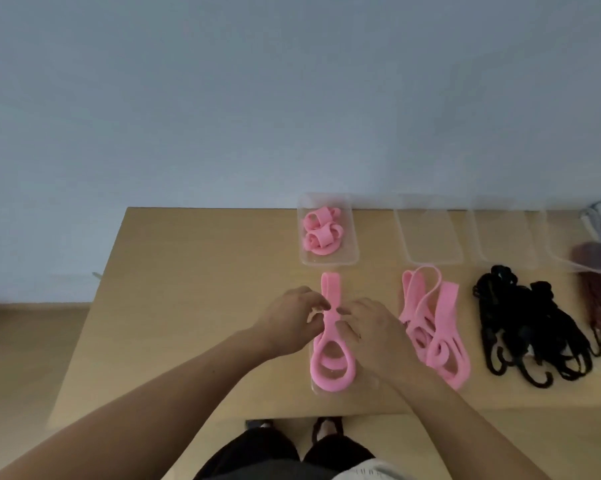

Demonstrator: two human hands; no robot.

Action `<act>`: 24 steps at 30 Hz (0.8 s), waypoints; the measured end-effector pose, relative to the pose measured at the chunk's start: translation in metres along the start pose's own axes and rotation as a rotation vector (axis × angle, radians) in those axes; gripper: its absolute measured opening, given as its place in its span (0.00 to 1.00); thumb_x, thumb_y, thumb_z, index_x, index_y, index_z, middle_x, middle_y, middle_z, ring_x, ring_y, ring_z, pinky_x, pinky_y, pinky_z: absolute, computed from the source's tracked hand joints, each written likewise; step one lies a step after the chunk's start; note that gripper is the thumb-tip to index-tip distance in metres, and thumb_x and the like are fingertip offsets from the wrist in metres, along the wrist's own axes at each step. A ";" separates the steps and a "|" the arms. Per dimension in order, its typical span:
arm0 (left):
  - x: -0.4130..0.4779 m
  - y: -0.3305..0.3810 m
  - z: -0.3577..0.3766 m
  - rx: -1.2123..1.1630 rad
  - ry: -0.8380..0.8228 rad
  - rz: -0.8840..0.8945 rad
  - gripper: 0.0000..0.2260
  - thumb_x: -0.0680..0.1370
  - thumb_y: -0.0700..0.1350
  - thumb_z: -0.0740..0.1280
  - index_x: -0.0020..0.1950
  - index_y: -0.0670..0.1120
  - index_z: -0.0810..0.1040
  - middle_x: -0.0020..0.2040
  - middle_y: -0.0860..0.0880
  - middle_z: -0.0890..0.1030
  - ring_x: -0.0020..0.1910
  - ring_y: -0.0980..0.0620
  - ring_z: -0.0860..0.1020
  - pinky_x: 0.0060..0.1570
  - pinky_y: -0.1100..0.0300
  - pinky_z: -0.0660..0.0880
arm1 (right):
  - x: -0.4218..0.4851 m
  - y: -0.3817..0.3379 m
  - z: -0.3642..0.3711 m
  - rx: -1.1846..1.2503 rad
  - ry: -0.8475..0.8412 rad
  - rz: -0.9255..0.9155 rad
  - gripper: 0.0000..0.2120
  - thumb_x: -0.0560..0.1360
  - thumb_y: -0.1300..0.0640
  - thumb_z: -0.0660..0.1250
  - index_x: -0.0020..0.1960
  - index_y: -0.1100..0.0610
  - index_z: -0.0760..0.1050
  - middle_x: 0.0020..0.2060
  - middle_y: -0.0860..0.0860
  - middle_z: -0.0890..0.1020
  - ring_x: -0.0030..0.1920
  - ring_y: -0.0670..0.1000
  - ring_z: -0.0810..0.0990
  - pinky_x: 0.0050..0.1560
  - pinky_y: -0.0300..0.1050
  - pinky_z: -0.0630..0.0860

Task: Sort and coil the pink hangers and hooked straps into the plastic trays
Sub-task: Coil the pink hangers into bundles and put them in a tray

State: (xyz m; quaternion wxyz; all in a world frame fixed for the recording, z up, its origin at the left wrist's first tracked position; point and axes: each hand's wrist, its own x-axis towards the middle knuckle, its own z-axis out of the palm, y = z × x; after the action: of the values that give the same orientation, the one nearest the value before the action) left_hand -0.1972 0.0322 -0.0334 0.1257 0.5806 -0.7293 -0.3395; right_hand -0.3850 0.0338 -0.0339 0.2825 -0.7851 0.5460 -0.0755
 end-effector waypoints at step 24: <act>-0.047 0.015 0.007 0.125 -0.210 0.012 0.29 0.73 0.45 0.69 0.74 0.53 0.66 0.71 0.52 0.69 0.67 0.52 0.69 0.63 0.56 0.70 | -0.035 -0.005 0.017 0.573 0.028 0.506 0.14 0.68 0.55 0.74 0.48 0.57 0.73 0.39 0.51 0.81 0.34 0.47 0.79 0.32 0.39 0.72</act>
State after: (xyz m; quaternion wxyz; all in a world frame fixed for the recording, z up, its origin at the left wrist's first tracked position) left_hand -0.1988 0.0800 -0.0187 0.0142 0.5442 -0.7617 -0.3514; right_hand -0.3872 0.0729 -0.0391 0.4928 -0.5134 0.6832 -0.1634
